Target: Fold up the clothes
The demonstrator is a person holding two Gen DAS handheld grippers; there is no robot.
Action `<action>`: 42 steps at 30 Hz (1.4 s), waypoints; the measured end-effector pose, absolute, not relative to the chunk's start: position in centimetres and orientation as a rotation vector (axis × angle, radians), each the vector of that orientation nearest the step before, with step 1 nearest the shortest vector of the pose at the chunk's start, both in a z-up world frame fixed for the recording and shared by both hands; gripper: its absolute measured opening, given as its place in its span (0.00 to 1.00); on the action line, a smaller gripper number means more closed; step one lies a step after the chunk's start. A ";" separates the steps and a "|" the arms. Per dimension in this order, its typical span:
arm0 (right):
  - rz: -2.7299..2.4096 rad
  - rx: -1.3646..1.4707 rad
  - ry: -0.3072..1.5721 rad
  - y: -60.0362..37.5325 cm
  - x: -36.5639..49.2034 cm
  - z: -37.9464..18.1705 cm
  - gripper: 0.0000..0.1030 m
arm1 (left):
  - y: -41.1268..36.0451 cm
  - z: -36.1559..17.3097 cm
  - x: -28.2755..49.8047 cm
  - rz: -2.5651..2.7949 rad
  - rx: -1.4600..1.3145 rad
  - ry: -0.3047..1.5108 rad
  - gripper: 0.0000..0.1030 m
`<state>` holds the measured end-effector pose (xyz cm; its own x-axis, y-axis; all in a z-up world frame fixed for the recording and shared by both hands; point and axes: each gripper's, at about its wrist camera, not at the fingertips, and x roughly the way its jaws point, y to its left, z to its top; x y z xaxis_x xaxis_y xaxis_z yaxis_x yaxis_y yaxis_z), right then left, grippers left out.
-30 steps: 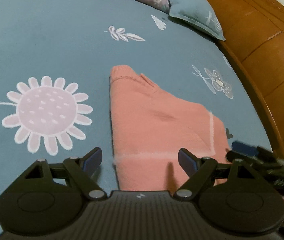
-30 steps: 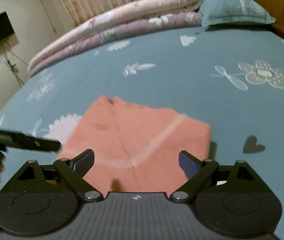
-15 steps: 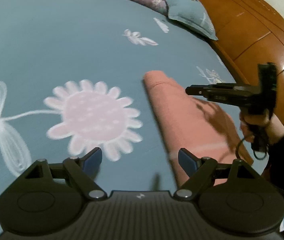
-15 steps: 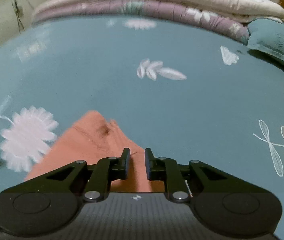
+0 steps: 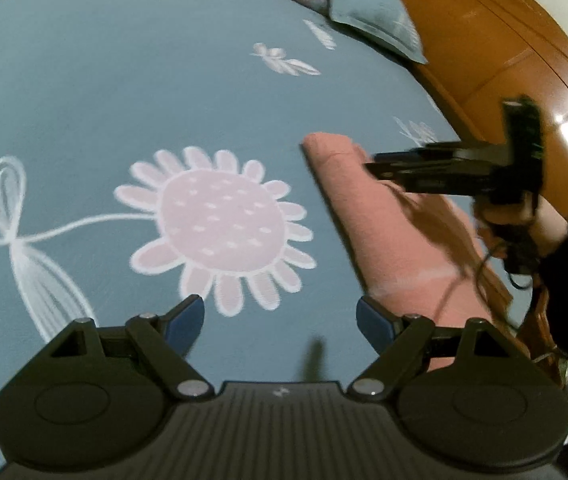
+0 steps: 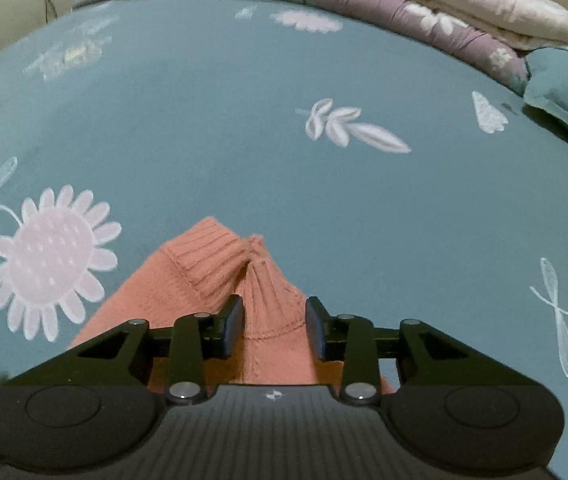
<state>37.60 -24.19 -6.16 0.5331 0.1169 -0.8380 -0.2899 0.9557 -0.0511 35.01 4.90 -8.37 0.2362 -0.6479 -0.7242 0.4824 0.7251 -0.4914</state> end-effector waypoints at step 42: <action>0.265 0.652 0.934 -43.4 17.0 -9.1 0.86 | -6.3 -6.7 29.3 -0.628 -0.276 1.161 0.81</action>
